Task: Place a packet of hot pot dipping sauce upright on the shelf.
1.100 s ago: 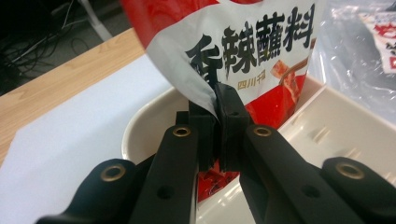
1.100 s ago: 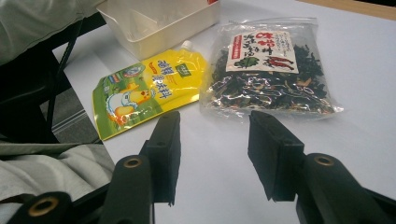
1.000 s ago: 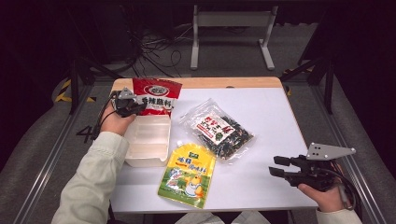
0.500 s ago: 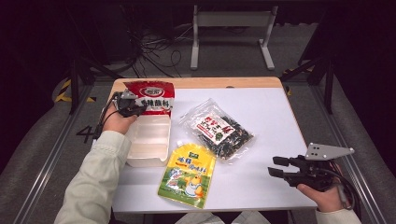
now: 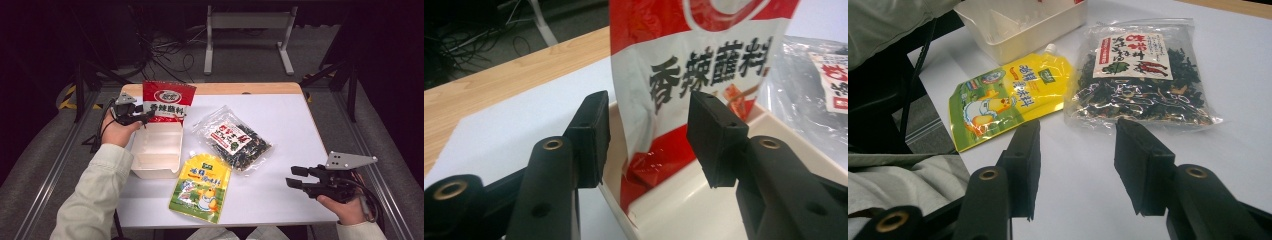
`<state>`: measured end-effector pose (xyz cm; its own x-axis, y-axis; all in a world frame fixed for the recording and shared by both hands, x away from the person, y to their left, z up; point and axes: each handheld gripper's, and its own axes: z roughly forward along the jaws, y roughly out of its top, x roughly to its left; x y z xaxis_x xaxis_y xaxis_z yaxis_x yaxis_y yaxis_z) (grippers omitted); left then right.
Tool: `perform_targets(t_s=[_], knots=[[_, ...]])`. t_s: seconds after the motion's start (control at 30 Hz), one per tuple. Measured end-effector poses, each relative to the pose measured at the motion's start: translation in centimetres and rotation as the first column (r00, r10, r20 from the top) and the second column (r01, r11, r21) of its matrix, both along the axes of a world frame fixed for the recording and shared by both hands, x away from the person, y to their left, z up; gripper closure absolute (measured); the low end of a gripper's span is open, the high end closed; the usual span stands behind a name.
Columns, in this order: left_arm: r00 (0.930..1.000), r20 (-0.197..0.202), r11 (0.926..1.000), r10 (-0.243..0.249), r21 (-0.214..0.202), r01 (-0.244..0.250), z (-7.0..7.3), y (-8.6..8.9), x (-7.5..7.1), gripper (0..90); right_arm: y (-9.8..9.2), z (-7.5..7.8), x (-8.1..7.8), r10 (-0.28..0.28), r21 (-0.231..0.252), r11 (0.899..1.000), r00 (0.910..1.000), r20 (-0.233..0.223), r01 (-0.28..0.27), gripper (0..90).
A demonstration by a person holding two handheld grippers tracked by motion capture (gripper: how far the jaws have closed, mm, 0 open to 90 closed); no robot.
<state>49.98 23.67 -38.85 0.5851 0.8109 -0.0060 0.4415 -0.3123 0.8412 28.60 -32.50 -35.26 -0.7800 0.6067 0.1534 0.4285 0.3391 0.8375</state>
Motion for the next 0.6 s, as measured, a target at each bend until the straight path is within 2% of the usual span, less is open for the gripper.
perform_targets(t_s=[0.07,0.17,0.2,0.3,0.4,0.53,0.6], knots=[[0.9999,0.01,1.0,0.0,0.004,0.0,0.2,0.0,-0.4,49.7,0.0,0.0,0.0,0.002,-0.001,1.0,1.0,0.0,-0.002,53.4],[0.9992,0.039,0.9995,-0.009,-0.029,0.01,0.9,0.2,-1.7,47.2,0.2,-0.1,0.3,-0.005,-0.005,1.0,1.0,-0.002,0.005,52.9],[0.9992,0.039,0.9995,-0.009,-0.029,0.01,0.9,0.2,-1.7,46.6,0.2,-0.1,0.3,-0.005,-0.005,1.0,1.0,-0.002,0.005,52.9],[0.9979,0.063,0.9971,-0.015,-0.074,0.02,1.2,0.4,-3.0,46.3,0.3,-0.3,0.6,-0.019,-0.023,1.0,0.9998,-0.002,0.019,53.2],[0.9961,0.085,0.9921,-0.025,-0.12,0.035,1.8,0.6,-4.4,45.7,0.3,-0.3,0.7,-0.025,-0.017,1.0,0.9997,0.005,0.025,53.4],[0.9947,0.097,0.9882,-0.033,-0.146,0.047,2.4,0.7,-6.3,42.9,0.3,-0.3,0.9,-0.04,-0.018,0.999,0.9991,0.013,0.04,54.2],[0.9933,0.107,0.9883,-0.043,-0.141,0.058,2.6,0.6,-7.1,41.3,0.2,-0.4,1.0,-0.045,-0.018,0.999,0.9989,0.012,0.045,55.6]])
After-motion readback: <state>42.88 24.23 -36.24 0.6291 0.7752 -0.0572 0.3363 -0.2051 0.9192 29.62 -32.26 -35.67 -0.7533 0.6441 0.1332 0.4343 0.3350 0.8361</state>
